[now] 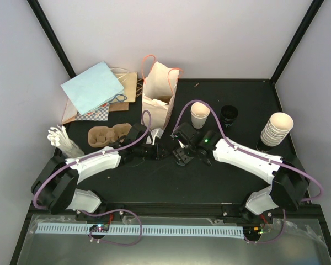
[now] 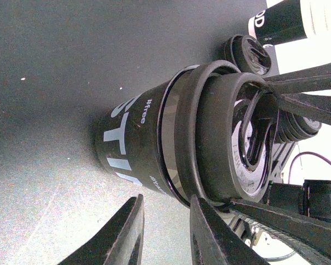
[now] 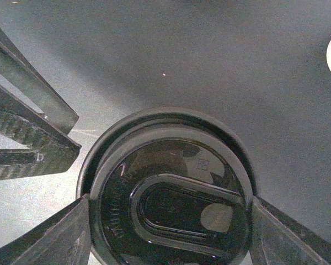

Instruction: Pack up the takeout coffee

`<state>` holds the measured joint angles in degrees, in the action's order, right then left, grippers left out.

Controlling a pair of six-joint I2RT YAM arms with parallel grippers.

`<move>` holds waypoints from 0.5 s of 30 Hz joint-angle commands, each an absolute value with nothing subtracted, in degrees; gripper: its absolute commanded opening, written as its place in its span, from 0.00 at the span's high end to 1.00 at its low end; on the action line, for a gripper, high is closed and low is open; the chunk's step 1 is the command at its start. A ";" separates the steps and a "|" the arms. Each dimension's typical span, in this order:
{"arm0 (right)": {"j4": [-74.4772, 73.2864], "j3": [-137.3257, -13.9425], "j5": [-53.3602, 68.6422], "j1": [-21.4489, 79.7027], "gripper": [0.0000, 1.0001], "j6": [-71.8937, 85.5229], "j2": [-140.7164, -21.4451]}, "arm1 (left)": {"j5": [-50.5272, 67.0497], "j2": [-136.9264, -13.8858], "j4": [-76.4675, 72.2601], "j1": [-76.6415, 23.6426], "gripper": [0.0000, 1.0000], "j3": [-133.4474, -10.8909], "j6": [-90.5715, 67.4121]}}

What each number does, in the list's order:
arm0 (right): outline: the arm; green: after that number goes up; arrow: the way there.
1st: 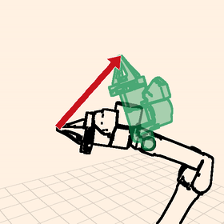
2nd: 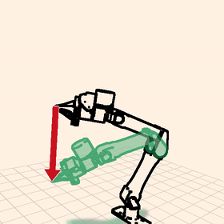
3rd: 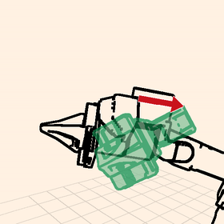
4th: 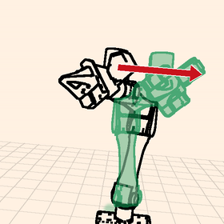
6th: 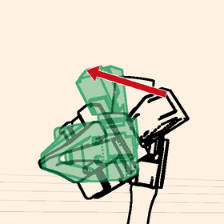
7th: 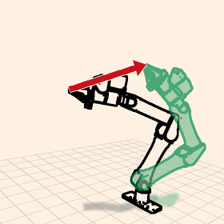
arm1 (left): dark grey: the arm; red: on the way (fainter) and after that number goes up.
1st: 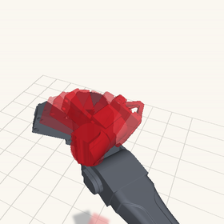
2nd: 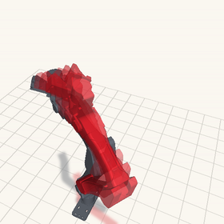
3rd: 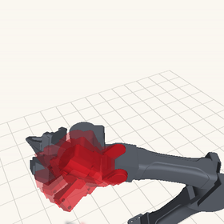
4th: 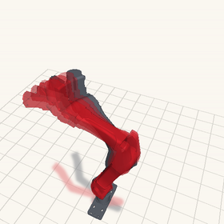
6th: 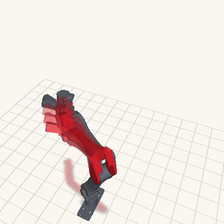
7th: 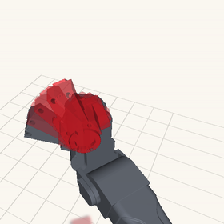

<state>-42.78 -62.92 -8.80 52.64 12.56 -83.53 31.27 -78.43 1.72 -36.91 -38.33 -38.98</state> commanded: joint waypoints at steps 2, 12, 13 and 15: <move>-40.47 -61.99 -8.42 52.99 0.27 13.08 -84.00 | 30.77 -78.11 1.56 -37.22 0.75 -38.94 -37.93; -40.70 -62.01 -8.83 53.00 0.27 12.94 -84.42 | 30.76 -78.31 1.40 -37.25 0.75 -38.76 -37.92; -40.83 -62.02 -8.87 53.00 0.27 12.92 -84.24 | 30.76 -78.31 1.38 -37.30 0.75 -38.76 -37.92; -41.10 -62.22 -9.00 53.00 0.27 12.83 -84.20 | 30.76 -78.32 1.31 -37.33 0.75 -38.76 -37.96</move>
<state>-41.47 -62.19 -8.82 52.64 12.56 -84.49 31.24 -78.43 1.69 -36.91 -38.33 -38.98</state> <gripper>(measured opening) 0.733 0.252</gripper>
